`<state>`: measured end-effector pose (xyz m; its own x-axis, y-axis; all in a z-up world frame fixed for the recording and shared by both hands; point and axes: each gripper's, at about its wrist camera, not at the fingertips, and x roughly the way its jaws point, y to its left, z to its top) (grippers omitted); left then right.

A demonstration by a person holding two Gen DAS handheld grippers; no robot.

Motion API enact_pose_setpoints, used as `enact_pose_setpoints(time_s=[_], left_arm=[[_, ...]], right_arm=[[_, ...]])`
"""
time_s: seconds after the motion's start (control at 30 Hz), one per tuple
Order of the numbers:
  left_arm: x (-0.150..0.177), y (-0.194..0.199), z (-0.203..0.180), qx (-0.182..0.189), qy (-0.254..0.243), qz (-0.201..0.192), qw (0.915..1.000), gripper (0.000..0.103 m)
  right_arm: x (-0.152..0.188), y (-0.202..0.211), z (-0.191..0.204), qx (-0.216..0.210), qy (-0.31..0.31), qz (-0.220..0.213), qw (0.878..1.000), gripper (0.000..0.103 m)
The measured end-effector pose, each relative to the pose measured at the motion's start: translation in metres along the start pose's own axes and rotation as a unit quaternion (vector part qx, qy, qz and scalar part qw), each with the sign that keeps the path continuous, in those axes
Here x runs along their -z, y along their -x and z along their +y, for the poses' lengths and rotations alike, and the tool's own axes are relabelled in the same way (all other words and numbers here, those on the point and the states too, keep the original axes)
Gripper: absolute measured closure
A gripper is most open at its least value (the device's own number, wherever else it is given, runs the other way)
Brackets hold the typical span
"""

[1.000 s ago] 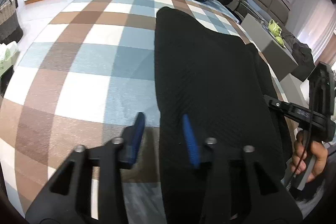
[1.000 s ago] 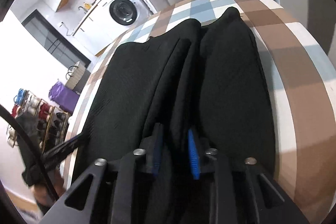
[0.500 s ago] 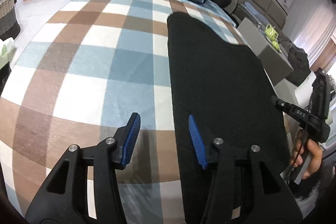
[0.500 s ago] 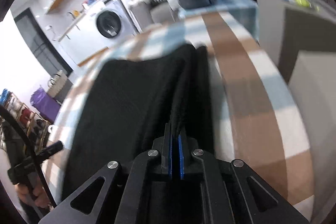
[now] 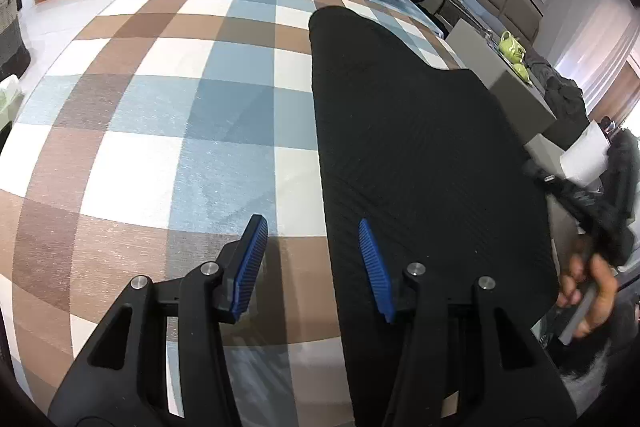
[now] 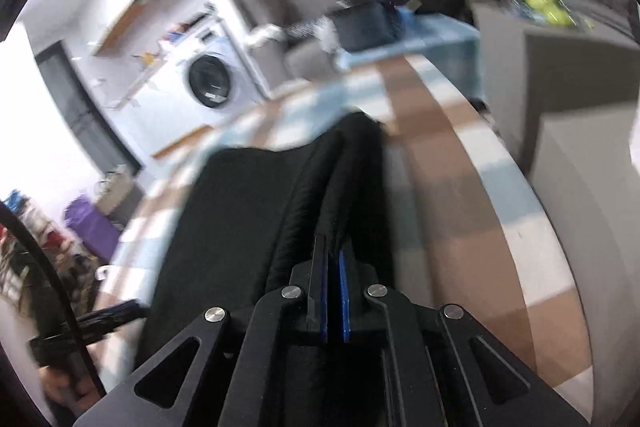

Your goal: Fold small clothes

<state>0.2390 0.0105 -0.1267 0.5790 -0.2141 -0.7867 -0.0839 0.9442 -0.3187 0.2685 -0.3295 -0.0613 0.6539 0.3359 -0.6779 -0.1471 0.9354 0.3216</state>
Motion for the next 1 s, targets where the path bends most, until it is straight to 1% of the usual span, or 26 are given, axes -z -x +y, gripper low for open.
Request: enact_pose_setpoints(time_s=[0.07,0.1,0.17,0.23,0.3,0.33,0.43,0.47,0.5,0.57,0.6,0.63,0.67,0.7,0.73,0.77,0.8,0.87,0.9,0.93,0.97,1.0], left_arm=[[0.001,0.0,-0.003,-0.002,-0.007,0.001,1.0,0.058],[0.002,0.001,-0.004,-0.004,-0.01,0.0,0.9999,0.058],[0.002,0.002,-0.004,-0.007,-0.016,-0.002,0.9998,0.058],[0.003,0.003,-0.005,-0.007,-0.017,-0.002,0.9998,0.057],[0.002,0.002,-0.005,-0.003,-0.015,0.0,0.9999,0.056],[0.001,0.002,-0.006,-0.002,-0.016,0.0,0.9999,0.056],[-0.001,0.002,-0.008,0.0,-0.019,-0.002,0.9998,0.055],[-0.002,0.002,-0.009,-0.001,-0.02,-0.003,0.9998,0.054],[-0.002,0.003,-0.01,-0.001,-0.021,-0.004,0.9998,0.053],[-0.002,0.005,-0.01,-0.004,-0.022,-0.007,0.9997,0.052],[-0.003,0.005,-0.01,-0.006,-0.023,-0.008,0.9997,0.052],[-0.003,0.006,-0.009,-0.006,-0.023,-0.009,0.9997,0.052],[-0.003,0.007,-0.008,-0.008,-0.022,-0.01,0.9997,0.052],[-0.004,0.008,-0.007,-0.009,-0.022,-0.011,0.9997,0.052],[-0.004,0.009,-0.007,-0.009,-0.021,-0.013,0.9997,0.052],[-0.005,0.009,-0.007,-0.01,-0.02,-0.014,0.9996,0.051],[-0.005,0.009,-0.006,-0.011,-0.02,-0.013,0.9997,0.051],[-0.005,0.007,-0.007,-0.011,-0.02,-0.01,0.9997,0.051],[-0.005,0.006,-0.007,-0.01,-0.02,-0.009,0.9997,0.051],[-0.003,0.007,-0.008,-0.009,-0.023,-0.009,0.9997,0.051],[-0.002,0.007,-0.009,-0.011,-0.025,-0.009,0.9996,0.051],[-0.001,0.007,-0.01,-0.013,-0.026,-0.008,0.9995,0.051]], right_arm=[[0.006,-0.016,-0.006,0.023,-0.003,0.033,0.999,0.099],[0.007,-0.02,-0.009,0.025,-0.012,0.047,0.998,0.098],[0.008,-0.013,-0.011,0.021,-0.015,0.043,0.999,0.094],[0.006,0.0,-0.01,0.02,-0.012,0.032,0.999,0.084],[0.0,0.01,-0.006,-0.007,-0.01,0.025,1.0,0.078],[-0.004,0.012,-0.002,-0.022,-0.006,0.028,0.999,0.073],[-0.015,0.002,0.008,-0.061,-0.011,0.041,0.997,0.063],[-0.018,-0.004,0.01,-0.064,-0.01,0.049,0.997,0.061],[-0.022,-0.019,0.013,-0.055,-0.009,0.066,0.996,0.06],[-0.025,-0.042,0.013,-0.037,-0.015,0.088,0.995,0.063],[-0.027,-0.052,0.013,-0.027,-0.017,0.096,0.995,0.074],[-0.03,-0.055,0.016,-0.023,-0.01,0.093,0.995,0.085],[-0.033,-0.052,0.02,-0.028,-0.001,0.078,0.997,0.091],[-0.036,-0.046,0.026,-0.042,0.014,0.062,0.997,0.095],[-0.039,-0.036,0.037,-0.051,0.044,0.036,0.997,0.096],[-0.042,-0.03,0.046,-0.043,0.072,0.015,0.996,0.096],[-0.044,-0.029,0.049,-0.028,0.086,0.01,0.996,0.096],[-0.047,-0.039,0.046,-0.002,0.086,0.024,0.996,0.096],[-0.047,-0.05,0.041,0.016,0.081,0.041,0.996,0.096],[-0.046,-0.06,0.035,0.025,0.075,0.061,0.995,0.095],[-0.043,-0.066,0.029,0.023,0.064,0.082,0.994,0.093],[-0.041,-0.064,0.026,0.017,0.055,0.086,0.995,0.091]])
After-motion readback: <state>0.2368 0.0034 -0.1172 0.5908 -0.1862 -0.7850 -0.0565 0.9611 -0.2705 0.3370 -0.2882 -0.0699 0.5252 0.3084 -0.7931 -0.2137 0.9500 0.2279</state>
